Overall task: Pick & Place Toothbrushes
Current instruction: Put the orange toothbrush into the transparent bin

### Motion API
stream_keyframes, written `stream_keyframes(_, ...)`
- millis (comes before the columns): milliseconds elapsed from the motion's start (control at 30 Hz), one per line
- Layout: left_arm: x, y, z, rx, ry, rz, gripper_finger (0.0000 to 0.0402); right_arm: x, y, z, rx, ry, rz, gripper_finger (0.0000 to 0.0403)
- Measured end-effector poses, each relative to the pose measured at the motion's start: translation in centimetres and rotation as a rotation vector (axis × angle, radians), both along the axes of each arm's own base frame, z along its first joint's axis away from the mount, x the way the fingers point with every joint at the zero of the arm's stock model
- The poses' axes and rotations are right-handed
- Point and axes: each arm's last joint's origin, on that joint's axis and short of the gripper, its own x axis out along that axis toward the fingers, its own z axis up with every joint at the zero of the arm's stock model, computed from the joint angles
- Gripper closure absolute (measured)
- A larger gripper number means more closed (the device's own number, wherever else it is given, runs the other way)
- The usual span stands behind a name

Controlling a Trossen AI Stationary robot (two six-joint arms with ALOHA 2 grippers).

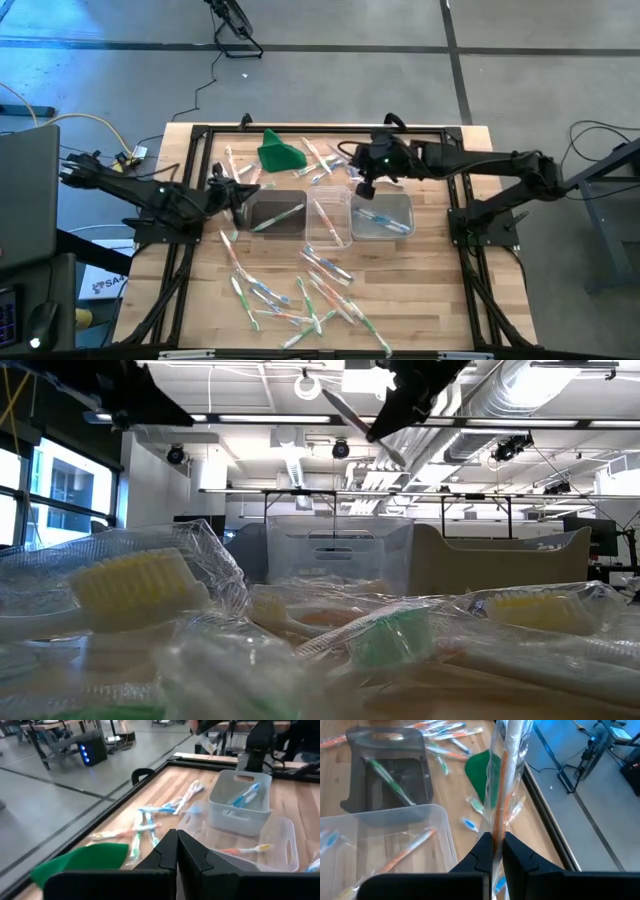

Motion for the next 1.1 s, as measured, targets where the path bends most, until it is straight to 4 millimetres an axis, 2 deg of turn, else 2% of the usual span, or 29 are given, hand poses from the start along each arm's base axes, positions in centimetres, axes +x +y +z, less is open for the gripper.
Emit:
stream_keyframes(167,0.4,0.0,-1.6,0.053,-0.068,-0.013,0.0401,1.3,0.6,-0.5,-0.001,-0.038,0.023,0.0389)
stream_keyframes(267,0.7,0.5,-1.4,0.065,-0.114,-0.062,0.0401,1.7,1.2,-0.3,-0.003,-0.071,0.041,0.0389)
stream_keyframes(567,2.2,3.9,-0.9,0.058,-0.187,-0.22,0.0401,2.5,2.6,0.4,0.009,-0.181,0.075,0.0389)
stream_keyframes(800,4.0,6.0,-0.9,0.077,-0.277,-0.399,0.0401,3.7,3.0,-0.5,0.03,-0.197,0.075,0.0389)
stream_keyframes(1100,5.9,7.4,-1.6,0.109,-0.331,-0.385,0.0401,5.5,3.3,-2.6,0.083,-0.193,0.049,0.0389)
